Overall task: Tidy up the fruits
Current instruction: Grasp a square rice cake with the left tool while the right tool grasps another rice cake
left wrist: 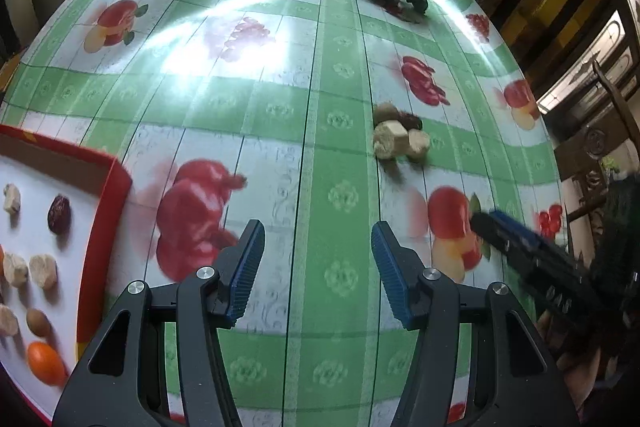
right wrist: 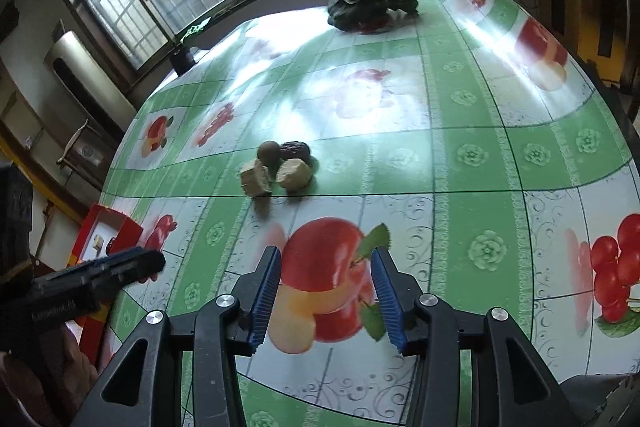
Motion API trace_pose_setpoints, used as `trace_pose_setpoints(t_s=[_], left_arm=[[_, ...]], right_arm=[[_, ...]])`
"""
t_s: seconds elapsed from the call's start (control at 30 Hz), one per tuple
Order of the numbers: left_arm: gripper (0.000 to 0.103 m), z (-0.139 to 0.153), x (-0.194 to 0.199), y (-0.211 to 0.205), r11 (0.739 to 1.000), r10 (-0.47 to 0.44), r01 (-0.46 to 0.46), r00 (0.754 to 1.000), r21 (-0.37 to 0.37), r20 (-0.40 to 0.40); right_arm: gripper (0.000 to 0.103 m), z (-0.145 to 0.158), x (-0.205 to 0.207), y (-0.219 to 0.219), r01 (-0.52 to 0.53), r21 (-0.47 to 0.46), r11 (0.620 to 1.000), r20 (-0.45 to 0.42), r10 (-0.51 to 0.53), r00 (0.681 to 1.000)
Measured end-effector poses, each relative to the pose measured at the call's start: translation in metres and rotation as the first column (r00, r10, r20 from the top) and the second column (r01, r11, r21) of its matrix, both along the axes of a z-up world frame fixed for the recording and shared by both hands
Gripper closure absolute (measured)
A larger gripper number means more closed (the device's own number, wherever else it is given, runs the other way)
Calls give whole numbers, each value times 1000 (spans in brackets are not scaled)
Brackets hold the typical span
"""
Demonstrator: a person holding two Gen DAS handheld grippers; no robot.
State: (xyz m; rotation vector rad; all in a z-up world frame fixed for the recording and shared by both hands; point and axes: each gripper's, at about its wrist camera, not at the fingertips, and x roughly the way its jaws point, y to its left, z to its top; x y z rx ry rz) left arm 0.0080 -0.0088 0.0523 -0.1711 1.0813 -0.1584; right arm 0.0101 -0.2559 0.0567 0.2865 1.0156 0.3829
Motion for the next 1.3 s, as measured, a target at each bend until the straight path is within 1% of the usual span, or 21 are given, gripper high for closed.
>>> trace_pose_setpoints(t_s=[0.1,0.2,0.3,0.37,0.5,0.6,0.63,0.73,0.87,0.93,1.0,1.1,1.2,1.23,1.27,1.3], left_arm=[[48,0,14,-10,1000,-17,17,1000,16,3],[48,-5,31,-25,999,-47,48,999,16,-24],[48,-7,44,-36,998,-54,54,998,9,-32],[48,-6,50,-44,998,-64,64,998,8,-19],[48,-13,66,-56,998,-61,61,998,12,-27],[48,-23,75,-55,999,-38,39,998,20,-56],[48,-24,76,-53,999,-35,36,998,16,-49],[48,-24,78,-46,999,-13,15,999,39,-47],[48,-24,82,-38,1000,3,-3,999,8,-51],[48,-24,85,-39,1000,-3,3,998,-4,-56],[48,-23,85,-42,1000,-13,13,998,0,-54],[48,-23,88,-47,1000,-26,26,998,-6,-58],[48,-24,91,-51,999,-34,35,998,10,-44],[55,-24,93,-50,999,-34,35,999,25,-37],[64,-24,94,-48,999,-30,31,999,28,-35],[80,-25,95,-44,999,-25,26,999,20,-39]], right_arm=[[58,-1,0,-2,3,5,1000,-3,-3,1000],[57,-1,-2,-3,2,8,1000,1,-2,1000],[57,-1,-3,0,-17,3,1000,-1,17,1000],[57,-1,-3,2,-28,-3,1000,-1,28,1000],[57,-3,-3,6,-37,-10,999,-6,37,999],[57,-4,-3,6,-39,-12,999,-10,39,999],[57,-5,-2,7,-40,-14,999,-12,40,999],[57,-5,-3,7,-44,-18,999,-8,44,999],[57,-6,-3,11,-59,-20,998,1,59,998],[57,-6,-3,12,-59,-13,998,3,59,998],[57,-6,0,12,-56,-3,998,2,56,998],[57,-5,5,18,-68,-23,997,6,68,998],[57,-3,12,30,-105,-50,993,17,106,994],[57,-3,14,32,-113,-61,992,22,114,993],[57,-2,18,36,-122,-75,990,31,124,992],[57,-1,23,40,-132,-92,987,42,136,990]])
